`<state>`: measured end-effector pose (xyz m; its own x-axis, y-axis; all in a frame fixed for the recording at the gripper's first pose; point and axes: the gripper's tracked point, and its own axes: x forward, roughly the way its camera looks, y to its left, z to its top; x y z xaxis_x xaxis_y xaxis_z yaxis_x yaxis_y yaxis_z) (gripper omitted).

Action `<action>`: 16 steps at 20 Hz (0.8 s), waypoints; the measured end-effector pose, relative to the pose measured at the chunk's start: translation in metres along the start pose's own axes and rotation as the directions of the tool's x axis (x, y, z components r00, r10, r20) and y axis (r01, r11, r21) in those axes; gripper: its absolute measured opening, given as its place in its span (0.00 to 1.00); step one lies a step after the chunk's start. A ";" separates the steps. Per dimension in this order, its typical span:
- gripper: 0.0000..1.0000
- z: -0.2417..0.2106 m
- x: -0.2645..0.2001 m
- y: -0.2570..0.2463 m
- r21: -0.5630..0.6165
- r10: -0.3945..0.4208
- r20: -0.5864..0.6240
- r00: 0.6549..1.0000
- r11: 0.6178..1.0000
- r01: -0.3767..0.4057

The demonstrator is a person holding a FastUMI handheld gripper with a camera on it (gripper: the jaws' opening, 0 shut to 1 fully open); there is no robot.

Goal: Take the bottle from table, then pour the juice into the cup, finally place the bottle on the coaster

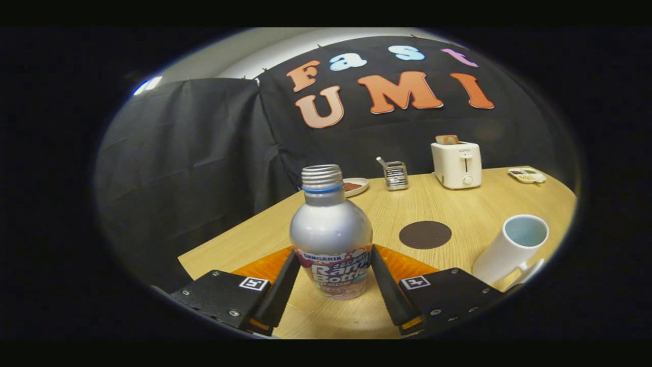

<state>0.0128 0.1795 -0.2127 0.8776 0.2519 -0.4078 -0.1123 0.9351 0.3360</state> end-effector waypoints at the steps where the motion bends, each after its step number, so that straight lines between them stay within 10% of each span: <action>1: 0.80 0.001 -0.005 -0.002 0.034 0.001 0.006 1.000 0.999 -0.001; 16: 0.79 0.010 -0.037 -0.036 0.435 0.001 0.046 0.999 0.900 -0.020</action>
<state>-0.0108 0.1344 -0.2016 0.8980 0.2408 -0.3683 0.0835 0.7286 0.6798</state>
